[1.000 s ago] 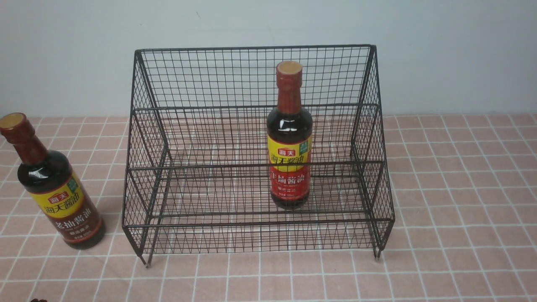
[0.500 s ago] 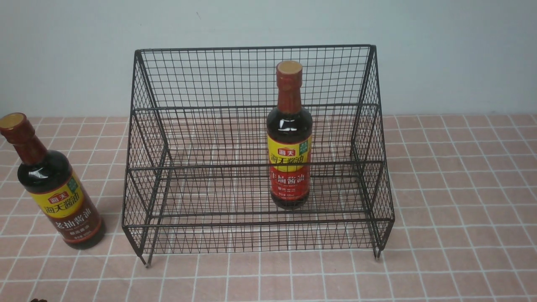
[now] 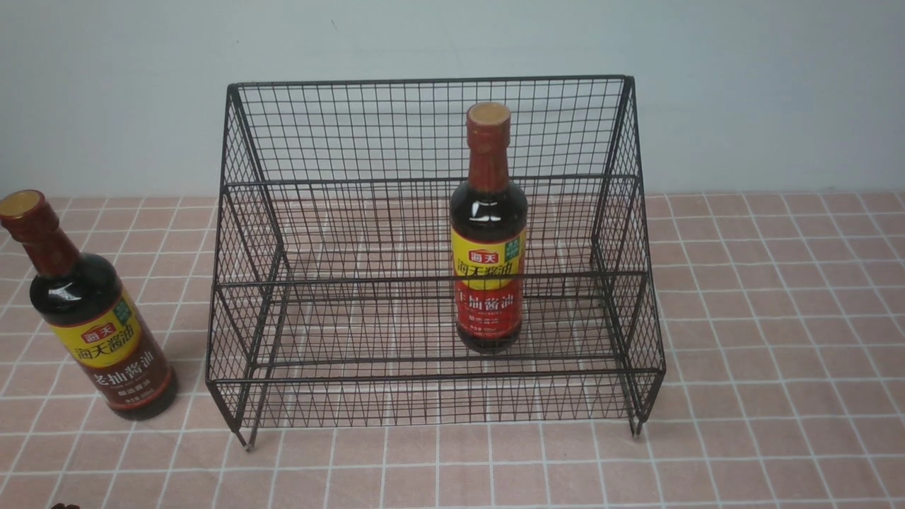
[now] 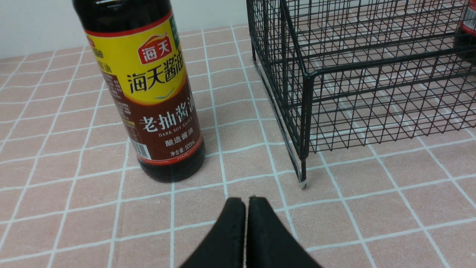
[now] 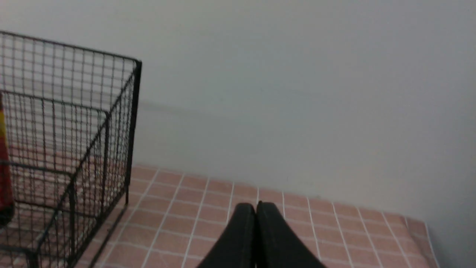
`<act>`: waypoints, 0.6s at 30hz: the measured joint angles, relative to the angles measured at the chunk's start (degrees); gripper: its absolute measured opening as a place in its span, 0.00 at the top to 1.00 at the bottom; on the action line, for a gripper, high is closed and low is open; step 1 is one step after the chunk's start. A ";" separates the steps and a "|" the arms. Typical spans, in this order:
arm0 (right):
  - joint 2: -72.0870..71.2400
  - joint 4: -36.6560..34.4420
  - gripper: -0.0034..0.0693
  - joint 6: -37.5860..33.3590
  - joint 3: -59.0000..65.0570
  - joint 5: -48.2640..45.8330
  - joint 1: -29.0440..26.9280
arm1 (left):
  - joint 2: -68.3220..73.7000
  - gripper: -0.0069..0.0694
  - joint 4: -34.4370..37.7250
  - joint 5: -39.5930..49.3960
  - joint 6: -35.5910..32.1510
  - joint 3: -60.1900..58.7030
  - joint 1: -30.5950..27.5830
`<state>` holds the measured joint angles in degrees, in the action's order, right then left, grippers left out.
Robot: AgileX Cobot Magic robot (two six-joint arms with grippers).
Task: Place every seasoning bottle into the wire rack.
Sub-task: Use the left arm to grab the condiment bottle closest to it
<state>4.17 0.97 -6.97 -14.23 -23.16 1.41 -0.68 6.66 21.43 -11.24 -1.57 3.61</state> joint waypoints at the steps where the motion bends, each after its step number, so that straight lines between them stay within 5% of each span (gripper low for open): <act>1: -1.59 0.00 0.97 0.60 2.09 0.14 -0.53 | 0.00 0.92 0.00 0.00 0.00 0.00 0.00; 6: -4.73 -0.25 0.97 4.66 14.12 0.25 -2.00 | 0.00 0.92 0.00 0.00 0.00 0.00 0.00; 18: -4.86 -0.23 0.97 6.30 15.23 0.77 -2.00 | 0.00 0.92 0.00 0.12 0.00 0.00 0.00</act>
<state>-0.69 0.74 -0.68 0.99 -22.39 -0.59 -0.68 6.66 21.55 -11.24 -1.57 3.61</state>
